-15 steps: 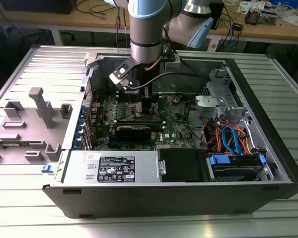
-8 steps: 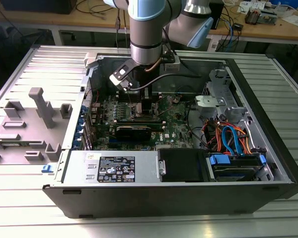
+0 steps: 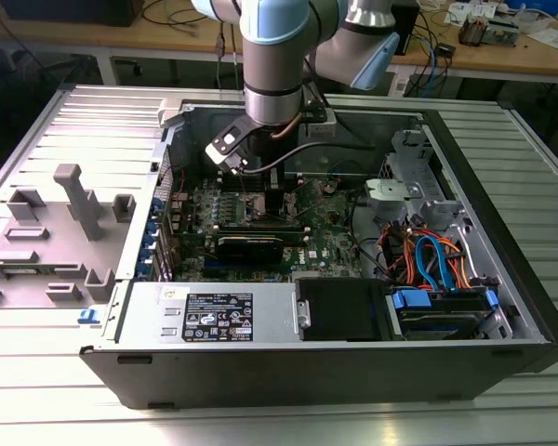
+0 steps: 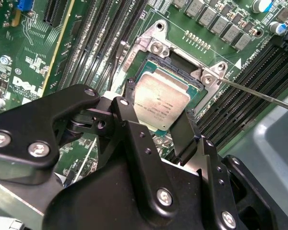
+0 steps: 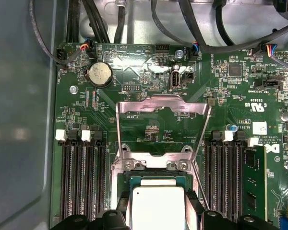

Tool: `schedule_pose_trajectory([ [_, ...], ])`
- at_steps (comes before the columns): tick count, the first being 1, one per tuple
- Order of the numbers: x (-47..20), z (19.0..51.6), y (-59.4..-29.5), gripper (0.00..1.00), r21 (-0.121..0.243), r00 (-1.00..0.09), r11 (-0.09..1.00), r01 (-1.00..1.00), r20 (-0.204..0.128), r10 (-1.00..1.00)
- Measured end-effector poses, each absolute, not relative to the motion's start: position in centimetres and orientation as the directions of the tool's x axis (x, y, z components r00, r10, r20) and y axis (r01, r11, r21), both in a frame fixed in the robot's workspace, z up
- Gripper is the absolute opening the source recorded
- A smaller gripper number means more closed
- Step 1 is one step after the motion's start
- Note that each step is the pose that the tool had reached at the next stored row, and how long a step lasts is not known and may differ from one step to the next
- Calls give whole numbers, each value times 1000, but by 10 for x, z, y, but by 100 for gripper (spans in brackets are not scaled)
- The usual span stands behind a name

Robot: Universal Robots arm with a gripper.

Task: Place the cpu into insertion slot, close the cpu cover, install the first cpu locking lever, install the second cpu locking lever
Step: 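Place the cpu into insertion slot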

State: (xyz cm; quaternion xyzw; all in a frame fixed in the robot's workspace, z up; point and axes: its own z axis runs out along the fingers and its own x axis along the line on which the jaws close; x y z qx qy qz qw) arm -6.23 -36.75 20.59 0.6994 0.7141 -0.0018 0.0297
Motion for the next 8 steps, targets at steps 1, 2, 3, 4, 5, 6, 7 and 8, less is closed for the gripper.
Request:
schedule_pose_trajectory([
  [1,-62,205,-368,54,39,-20,22,999,-45,999],
  [2,-62,205,-368,54,39,-20,22,999,-45,999],
  [3,-62,204,-368,54,39,-20,22,999,-45,999],
  [4,-62,204,-368,54,39,-20,22,999,-45,999],
  [5,-62,204,-368,54,39,-20,22,999,-45,999],
  [6,-62,203,-368,54,39,-20,22,999,-45,999],
  [7,-62,203,-368,54,39,-20,22,999,-45,999],
  [8,-62,203,-368,54,39,-20,22,999,-45,999],
])
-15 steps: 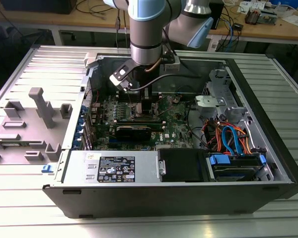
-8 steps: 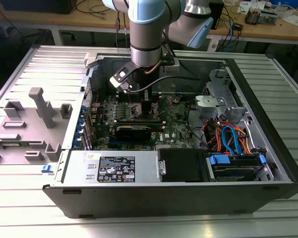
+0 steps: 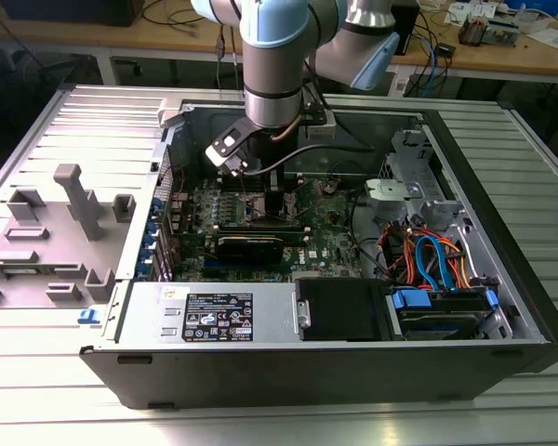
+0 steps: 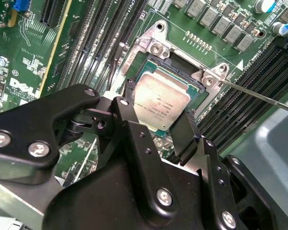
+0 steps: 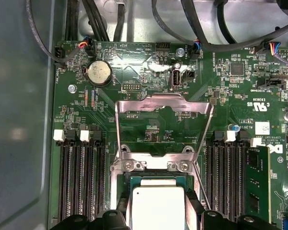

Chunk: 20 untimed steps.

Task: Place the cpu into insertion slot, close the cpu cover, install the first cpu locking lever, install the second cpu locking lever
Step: 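Place the cpu into insertion slot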

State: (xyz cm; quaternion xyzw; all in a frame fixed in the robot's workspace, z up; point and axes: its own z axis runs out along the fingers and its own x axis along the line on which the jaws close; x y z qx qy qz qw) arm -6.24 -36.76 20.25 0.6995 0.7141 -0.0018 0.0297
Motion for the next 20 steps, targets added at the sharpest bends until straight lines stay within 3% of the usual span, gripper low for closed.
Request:
schedule_pose_trajectory([
  [20,-63,199,-368,54,39,-11,13,999,-44,999],
])
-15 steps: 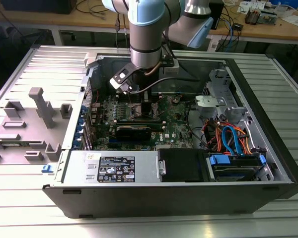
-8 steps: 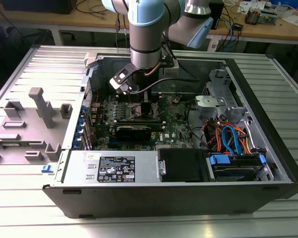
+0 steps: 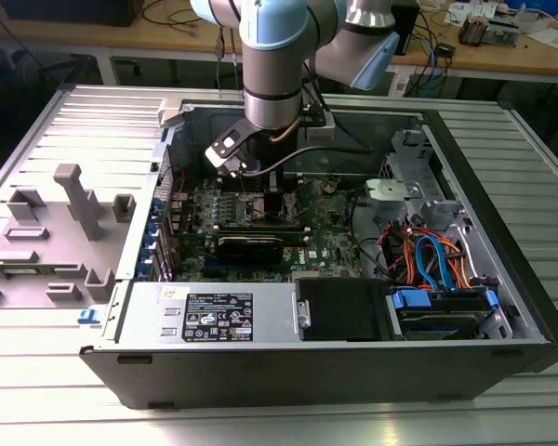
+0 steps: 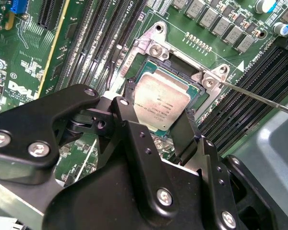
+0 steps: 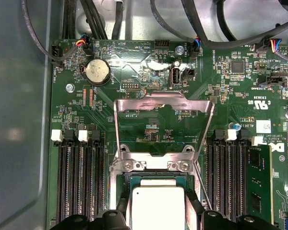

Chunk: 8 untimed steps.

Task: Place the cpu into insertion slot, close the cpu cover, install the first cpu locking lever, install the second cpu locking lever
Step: 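Place the cpu into insertion slot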

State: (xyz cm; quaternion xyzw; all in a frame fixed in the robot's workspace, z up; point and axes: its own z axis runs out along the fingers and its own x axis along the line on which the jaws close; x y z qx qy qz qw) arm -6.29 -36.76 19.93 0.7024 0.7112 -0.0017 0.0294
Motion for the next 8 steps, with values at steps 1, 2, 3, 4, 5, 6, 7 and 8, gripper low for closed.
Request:
schedule_pose_trajectory([
  [1,-63,199,-368,54,39,-12,13,999,-44,999],
  [2,-63,199,-368,54,39,-11,13,999,-44,999],
  [3,-63,199,-368,54,39,-11,13,999,-44,999],
  [4,-63,199,-368,54,39,-11,13,999,-44,999],
  [5,-63,199,-367,54,39,-11,13,999,-43,999],
  [6,-63,199,-367,55,40,-11,13,999,-43,999],
  [7,-63,199,-367,55,39,-11,13,999,-43,999],
  [8,-63,199,-368,62,39,-11,13,999,-44,999],
])
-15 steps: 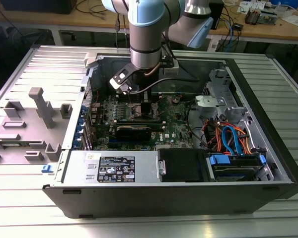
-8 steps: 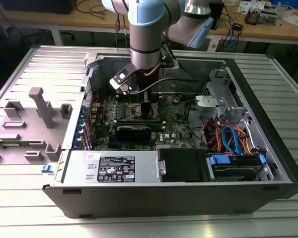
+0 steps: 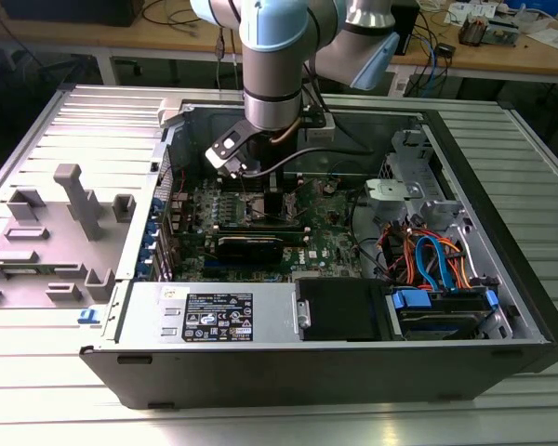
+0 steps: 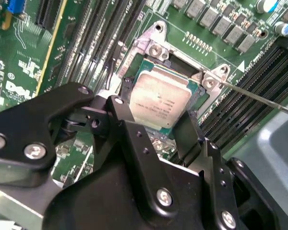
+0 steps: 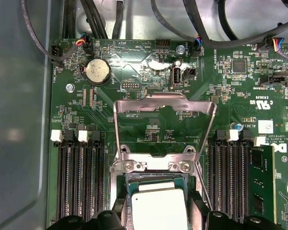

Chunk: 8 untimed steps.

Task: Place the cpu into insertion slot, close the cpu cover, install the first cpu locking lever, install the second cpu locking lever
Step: 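Place the cpu into insertion slot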

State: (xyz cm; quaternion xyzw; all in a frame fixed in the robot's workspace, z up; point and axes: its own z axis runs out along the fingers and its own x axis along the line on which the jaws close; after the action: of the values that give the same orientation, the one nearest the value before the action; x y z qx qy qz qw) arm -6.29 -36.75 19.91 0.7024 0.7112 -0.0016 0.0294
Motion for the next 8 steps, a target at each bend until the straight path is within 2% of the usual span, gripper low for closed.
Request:
schedule_pose_trajectory([
  [8,-63,199,-368,62,39,-12,13,999,-44,999],
])
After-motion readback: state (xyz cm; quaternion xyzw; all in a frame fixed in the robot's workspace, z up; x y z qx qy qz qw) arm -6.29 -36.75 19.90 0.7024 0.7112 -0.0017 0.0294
